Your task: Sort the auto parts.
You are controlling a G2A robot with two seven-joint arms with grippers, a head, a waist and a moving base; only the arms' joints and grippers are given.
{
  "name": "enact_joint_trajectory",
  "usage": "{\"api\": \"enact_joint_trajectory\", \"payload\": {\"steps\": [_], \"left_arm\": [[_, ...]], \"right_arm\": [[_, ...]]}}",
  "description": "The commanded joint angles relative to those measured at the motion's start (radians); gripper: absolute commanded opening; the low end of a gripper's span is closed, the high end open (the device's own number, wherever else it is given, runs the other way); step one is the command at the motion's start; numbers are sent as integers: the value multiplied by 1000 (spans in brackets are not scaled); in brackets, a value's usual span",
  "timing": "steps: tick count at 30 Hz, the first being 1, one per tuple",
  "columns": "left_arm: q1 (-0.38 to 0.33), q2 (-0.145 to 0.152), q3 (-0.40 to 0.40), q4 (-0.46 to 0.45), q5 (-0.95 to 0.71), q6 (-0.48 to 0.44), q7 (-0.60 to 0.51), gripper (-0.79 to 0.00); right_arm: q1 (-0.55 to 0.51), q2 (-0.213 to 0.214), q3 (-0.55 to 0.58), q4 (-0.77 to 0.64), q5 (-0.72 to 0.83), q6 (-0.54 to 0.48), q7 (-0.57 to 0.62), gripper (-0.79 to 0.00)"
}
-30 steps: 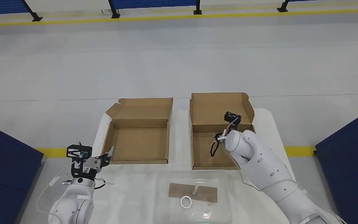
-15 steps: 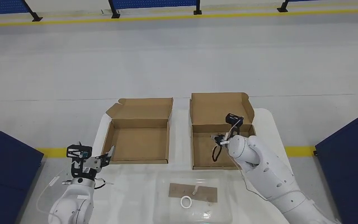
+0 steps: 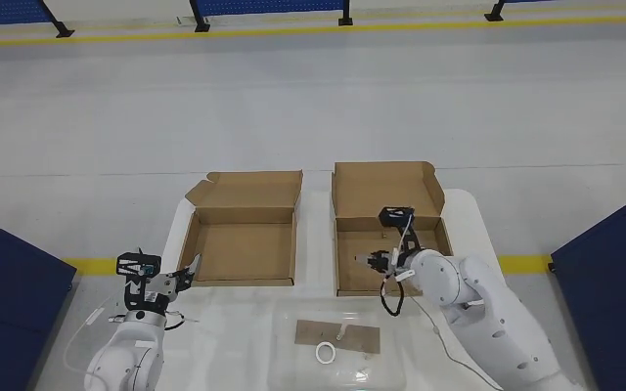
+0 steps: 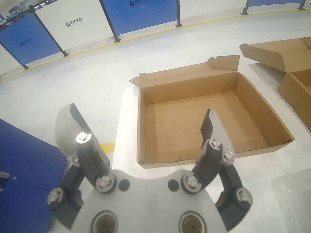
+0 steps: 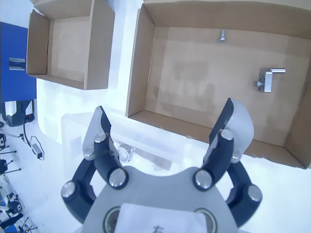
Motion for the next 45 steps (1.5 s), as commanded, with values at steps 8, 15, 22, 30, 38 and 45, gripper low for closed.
{"api": "enact_joint_trajectory", "payload": {"steps": [8, 15, 22, 30, 38, 45], "left_arm": [[0, 0, 0, 0, 0, 0, 0, 0], [0, 0, 0, 0, 0, 0, 0, 0], [0, 0, 0, 0, 0, 0, 0, 0], [0, 0, 0, 0, 0, 0, 0, 0], [0, 0, 0, 0, 0, 0, 0, 0], [0, 0, 0, 0, 0, 0, 0, 0]], "right_arm": [[-14, 5, 6, -32, 1, -56, 45, 0], [-56, 16, 8, -131, -38, -180, 59, 0], [-79, 28, -15, -246, -76, -303, 193, 0], [-43, 19, -136, -224, -179, -354, 279, 0], [10, 0, -234, -163, -239, -335, 307, 0], [10, 0, -234, -163, -239, -335, 307, 0]]}}
